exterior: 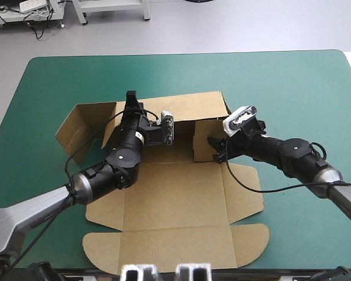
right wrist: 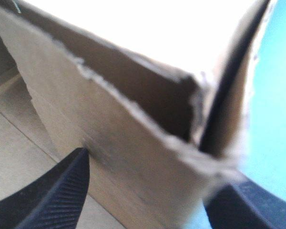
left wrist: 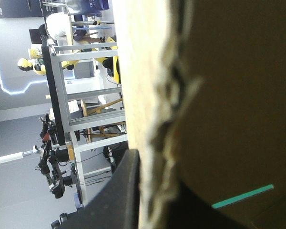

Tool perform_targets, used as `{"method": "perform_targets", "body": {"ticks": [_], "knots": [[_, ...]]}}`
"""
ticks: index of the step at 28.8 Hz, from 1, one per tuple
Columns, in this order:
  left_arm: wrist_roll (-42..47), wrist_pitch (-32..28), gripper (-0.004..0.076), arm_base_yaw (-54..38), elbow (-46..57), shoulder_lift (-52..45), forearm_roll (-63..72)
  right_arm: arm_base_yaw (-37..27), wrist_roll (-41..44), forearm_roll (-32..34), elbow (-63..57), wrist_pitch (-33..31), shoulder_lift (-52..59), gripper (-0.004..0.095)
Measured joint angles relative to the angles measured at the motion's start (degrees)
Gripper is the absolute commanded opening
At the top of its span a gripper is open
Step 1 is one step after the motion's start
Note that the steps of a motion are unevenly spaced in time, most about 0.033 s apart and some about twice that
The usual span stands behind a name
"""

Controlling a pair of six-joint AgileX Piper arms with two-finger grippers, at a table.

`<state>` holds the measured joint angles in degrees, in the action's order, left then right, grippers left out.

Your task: Fold the box

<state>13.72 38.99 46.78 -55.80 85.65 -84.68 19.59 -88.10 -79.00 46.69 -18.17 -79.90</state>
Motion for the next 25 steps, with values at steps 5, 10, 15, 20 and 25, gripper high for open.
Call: {"method": "perform_targets", "body": {"ticks": [5, 10, 15, 20, 25], "knots": [[0.0, 0.53, 0.0014, 0.83, 0.06, 0.0, 0.06, 0.0, 0.0, -1.34, 0.0, -1.17, -1.5, 0.0477], [0.68, 1.06, 0.0014, 1.13, 0.06, 0.0, 0.17, 0.0, 0.0, -4.27, 0.0, -0.28, -3.3, 0.0249], [1.13, 1.14, 0.003, 1.13, 0.06, 0.0, 0.17, -0.53, -1.08, -4.88, 0.0, 0.37, -3.51, -0.0007], [1.51, -1.81, 0.0293, 1.3, 0.1, -1.44, 3.09, -0.65, -2.4, -4.81, 0.73, 1.48, -3.57, -0.0024], [1.82, -7.06, 0.0494, 4.2, 0.85, -4.48, 8.0, -0.26, -2.35, -3.23, 3.46, 0.1, -4.61, -0.0023]]}}
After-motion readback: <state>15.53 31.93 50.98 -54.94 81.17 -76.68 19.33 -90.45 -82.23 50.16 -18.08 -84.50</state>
